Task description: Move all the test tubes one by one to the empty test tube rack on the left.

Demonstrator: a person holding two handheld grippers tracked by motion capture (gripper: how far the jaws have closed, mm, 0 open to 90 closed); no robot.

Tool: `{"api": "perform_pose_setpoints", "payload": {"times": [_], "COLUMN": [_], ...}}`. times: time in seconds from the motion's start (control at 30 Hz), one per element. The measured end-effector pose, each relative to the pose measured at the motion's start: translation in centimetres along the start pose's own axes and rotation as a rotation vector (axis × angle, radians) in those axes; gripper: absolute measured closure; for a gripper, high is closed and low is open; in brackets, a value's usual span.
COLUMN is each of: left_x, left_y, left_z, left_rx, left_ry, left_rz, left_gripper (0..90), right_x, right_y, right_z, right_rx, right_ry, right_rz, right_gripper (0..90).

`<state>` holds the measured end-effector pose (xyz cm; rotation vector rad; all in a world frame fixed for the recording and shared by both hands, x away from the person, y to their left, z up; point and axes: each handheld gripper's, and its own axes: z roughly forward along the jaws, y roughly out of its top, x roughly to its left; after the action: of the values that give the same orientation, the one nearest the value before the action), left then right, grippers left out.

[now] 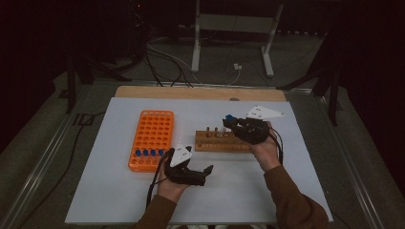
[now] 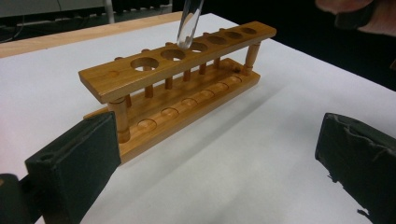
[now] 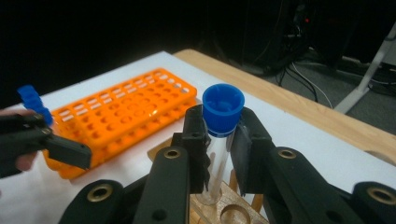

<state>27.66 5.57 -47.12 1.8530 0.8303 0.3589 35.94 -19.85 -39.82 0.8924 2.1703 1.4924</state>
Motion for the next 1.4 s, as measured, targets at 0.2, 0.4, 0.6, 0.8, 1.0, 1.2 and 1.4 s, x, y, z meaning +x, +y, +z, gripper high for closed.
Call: {"api": "perform_pose_setpoints", "payload": {"times": [0.2,0.4,0.6,0.8,1.0,1.2,1.4], "left_x": [-0.1,-0.2,-0.5,-1.3,-1.6,-1.6,-1.5], "left_y": [0.0,0.1,0.9,2.3,3.2,3.5,3.5], "left_z": [0.1,0.2,0.5,1.5,2.7,3.3,3.3], "left_rx": [0.000,-0.008,-0.018,-0.014,-0.036,-0.042,-0.047], "left_ry": [-0.001,-0.005,-0.009,-0.015,-0.044,-0.069,-0.082], "left_rz": [0.000,-0.011,-0.003,0.057,0.085,0.102,0.108], "left_gripper": [1.0,1.0,1.1,1.1,16.4,43.7,63.2], "right_x": [0.1,0.5,0.8,1.6,2.6,2.8,3.0], "right_y": [0.2,-0.4,-1.3,-1.9,-2.0,-2.0,-2.2], "right_z": [-1.2,-1.8,-1.8,-1.6,-1.3,-1.3,-1.3], "right_rx": [-0.016,0.004,0.041,0.062,0.075,0.073,0.088], "right_ry": [0.020,0.065,0.095,0.139,0.180,0.220,0.241], "right_rz": [0.003,0.009,0.020,0.021,0.015,0.032,0.022], "right_gripper": [77.1,77.1,77.1,76.8,76.7,76.6,76.6]}}
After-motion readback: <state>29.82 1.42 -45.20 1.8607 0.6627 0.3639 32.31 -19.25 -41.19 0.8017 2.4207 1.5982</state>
